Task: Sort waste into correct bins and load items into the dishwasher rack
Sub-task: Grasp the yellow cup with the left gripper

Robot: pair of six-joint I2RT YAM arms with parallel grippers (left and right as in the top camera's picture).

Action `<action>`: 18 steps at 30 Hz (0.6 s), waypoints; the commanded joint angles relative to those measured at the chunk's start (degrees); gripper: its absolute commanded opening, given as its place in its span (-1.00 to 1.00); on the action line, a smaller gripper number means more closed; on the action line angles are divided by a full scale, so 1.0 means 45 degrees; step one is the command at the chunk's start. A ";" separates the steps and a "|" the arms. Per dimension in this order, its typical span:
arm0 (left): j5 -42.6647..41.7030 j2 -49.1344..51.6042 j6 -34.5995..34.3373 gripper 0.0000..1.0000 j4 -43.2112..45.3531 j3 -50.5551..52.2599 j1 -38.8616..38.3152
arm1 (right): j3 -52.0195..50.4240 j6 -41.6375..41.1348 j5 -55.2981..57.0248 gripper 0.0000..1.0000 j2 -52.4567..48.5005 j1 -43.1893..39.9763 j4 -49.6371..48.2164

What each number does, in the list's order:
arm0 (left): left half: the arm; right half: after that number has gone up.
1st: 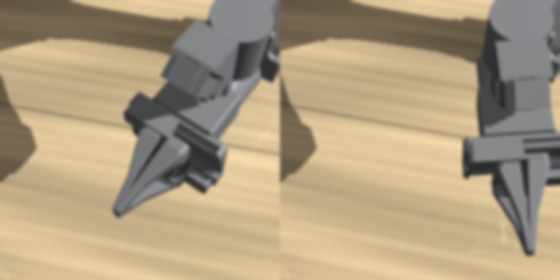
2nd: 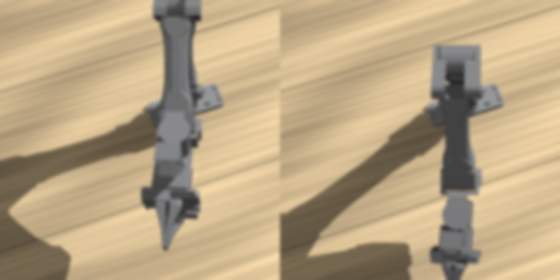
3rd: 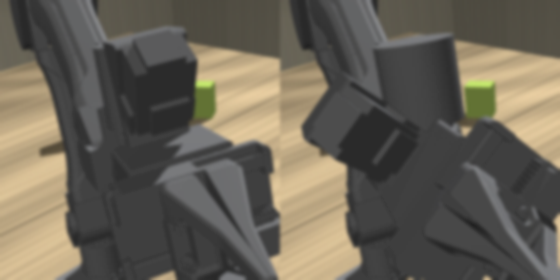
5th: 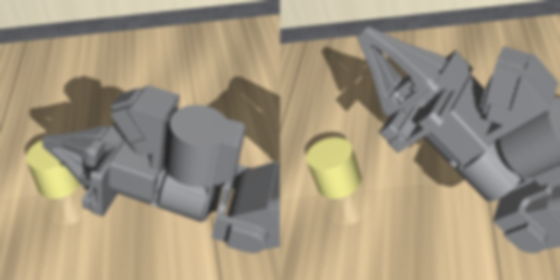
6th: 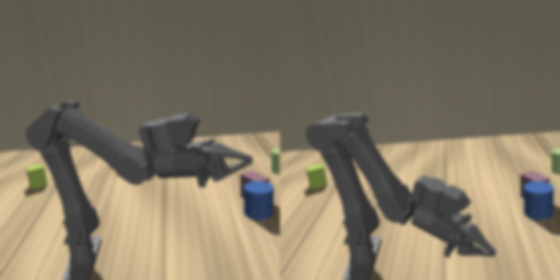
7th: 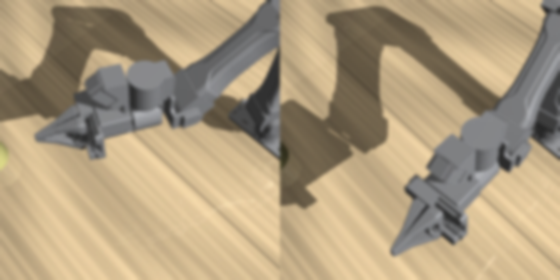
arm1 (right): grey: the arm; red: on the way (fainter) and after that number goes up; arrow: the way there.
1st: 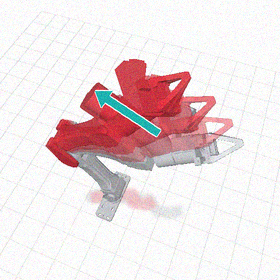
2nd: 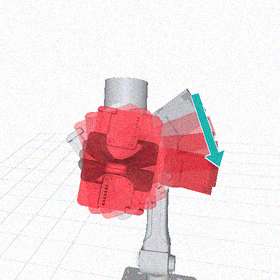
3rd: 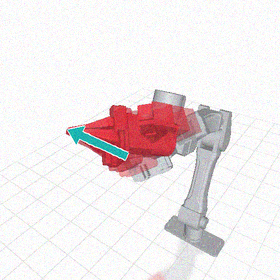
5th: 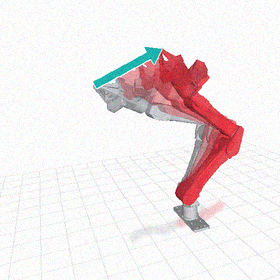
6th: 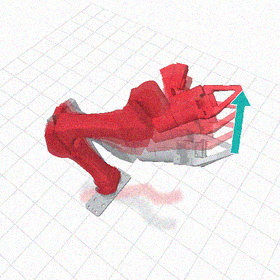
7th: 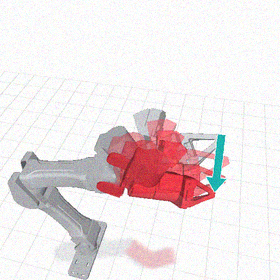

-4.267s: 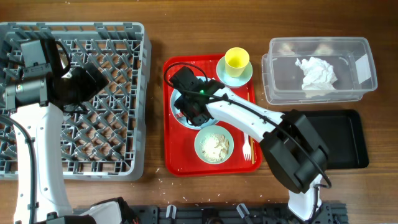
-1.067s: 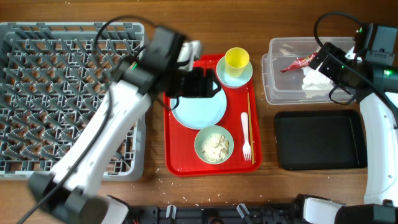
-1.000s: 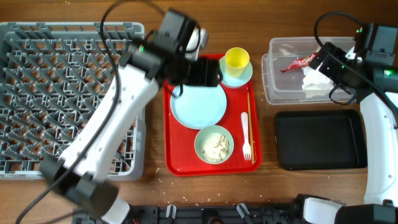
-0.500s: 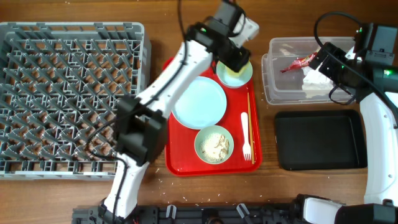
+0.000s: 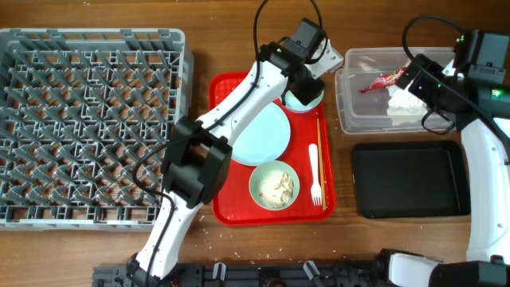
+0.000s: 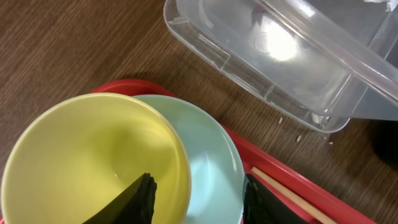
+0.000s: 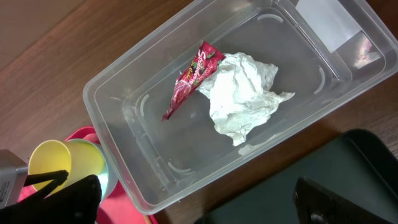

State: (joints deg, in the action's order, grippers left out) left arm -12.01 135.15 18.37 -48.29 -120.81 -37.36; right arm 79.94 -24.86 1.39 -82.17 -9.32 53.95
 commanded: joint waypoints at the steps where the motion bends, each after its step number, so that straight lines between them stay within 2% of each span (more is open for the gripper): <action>1: 0.0019 0.0165 0.0121 -0.48 -0.0083 0.0039 -0.0087 | 0.0209 -0.0151 0.0170 0.99 -0.0053 0.0019 -0.0034; 5: 0.0024 0.0165 -0.0180 -0.60 -0.0209 0.0039 -0.0087 | 0.0209 -0.0146 0.0170 0.99 -0.0053 0.0019 -0.0034; 11: 0.0024 0.0165 -0.0180 -0.65 -0.0928 0.0039 -0.0087 | 0.0209 -0.0146 0.0170 1.00 -0.0053 0.0019 -0.0034; 14: 0.0024 0.0165 -0.0185 -0.92 -0.1049 0.0039 -0.0073 | 0.0209 -0.0146 0.0170 1.00 -0.0053 0.0019 -0.0039; 18: 0.0029 0.0019 -0.0923 -0.92 -0.1078 -0.0005 -0.0068 | 0.0209 -0.0146 0.0170 0.99 -0.0053 0.0019 -0.0039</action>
State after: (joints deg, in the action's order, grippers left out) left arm -11.75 135.06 17.63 -52.49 -120.95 -37.50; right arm 79.94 -24.86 1.39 -82.17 -9.32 53.95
